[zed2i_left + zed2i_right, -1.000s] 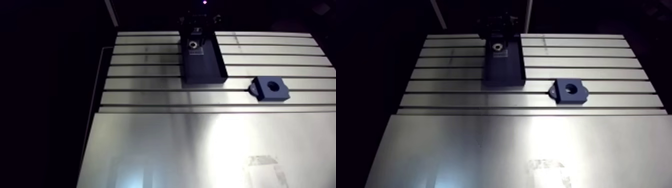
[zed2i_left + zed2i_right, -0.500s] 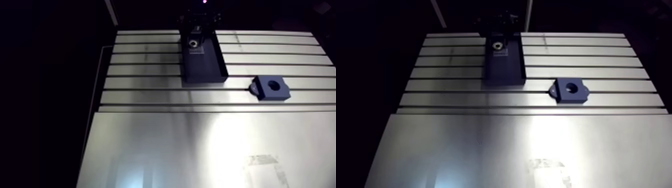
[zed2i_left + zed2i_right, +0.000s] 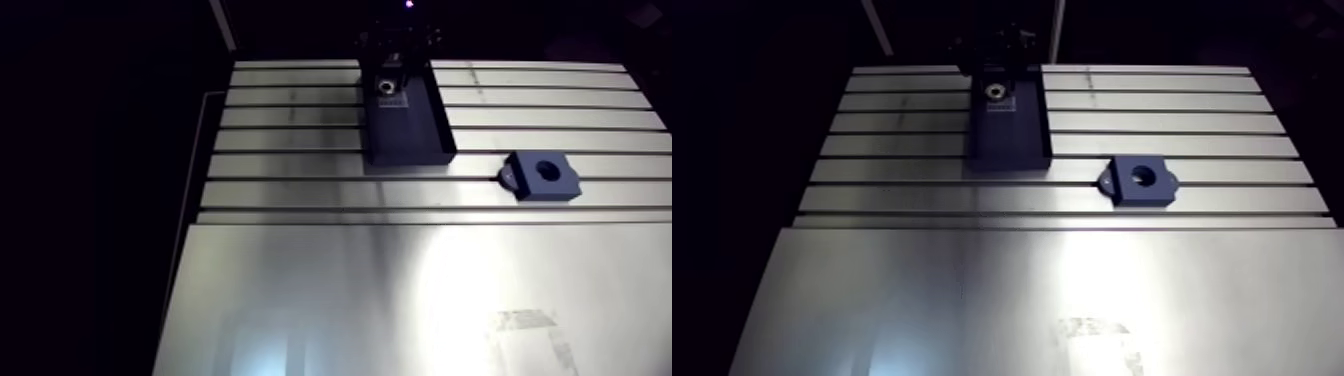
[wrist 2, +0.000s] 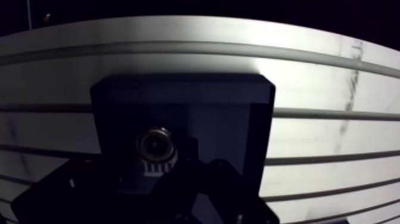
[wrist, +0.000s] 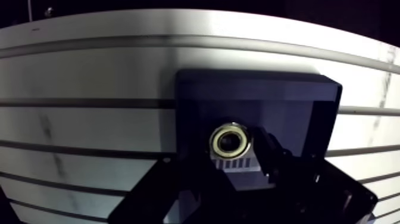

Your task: Pick up the bearing and press it into the housing until flush.

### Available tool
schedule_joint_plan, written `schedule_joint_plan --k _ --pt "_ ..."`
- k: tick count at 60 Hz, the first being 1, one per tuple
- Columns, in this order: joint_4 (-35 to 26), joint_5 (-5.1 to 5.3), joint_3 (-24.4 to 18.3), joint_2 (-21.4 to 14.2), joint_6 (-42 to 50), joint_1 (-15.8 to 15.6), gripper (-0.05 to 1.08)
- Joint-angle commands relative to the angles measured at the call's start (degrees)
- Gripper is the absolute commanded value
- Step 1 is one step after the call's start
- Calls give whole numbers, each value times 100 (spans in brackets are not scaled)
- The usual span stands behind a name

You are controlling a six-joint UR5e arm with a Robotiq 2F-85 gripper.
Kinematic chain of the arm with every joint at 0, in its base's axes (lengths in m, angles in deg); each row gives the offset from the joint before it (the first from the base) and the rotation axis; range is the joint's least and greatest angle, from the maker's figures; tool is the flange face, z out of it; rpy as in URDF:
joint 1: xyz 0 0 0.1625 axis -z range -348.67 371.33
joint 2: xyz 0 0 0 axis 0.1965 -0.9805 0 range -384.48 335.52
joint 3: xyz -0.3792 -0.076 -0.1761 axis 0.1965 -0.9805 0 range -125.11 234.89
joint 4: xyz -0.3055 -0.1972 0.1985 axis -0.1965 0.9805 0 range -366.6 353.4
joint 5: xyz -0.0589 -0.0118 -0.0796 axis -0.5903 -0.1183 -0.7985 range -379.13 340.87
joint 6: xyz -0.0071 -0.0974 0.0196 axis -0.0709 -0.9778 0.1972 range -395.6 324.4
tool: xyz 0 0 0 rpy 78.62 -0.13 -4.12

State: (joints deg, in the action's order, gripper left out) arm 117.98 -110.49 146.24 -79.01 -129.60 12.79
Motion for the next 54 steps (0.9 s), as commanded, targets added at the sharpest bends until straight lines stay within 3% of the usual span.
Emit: schedule_joint_plan --k 1,54 --pt "0 1 1 0 0 -12 49" --pt "0 1 9 0 -48 4 56"
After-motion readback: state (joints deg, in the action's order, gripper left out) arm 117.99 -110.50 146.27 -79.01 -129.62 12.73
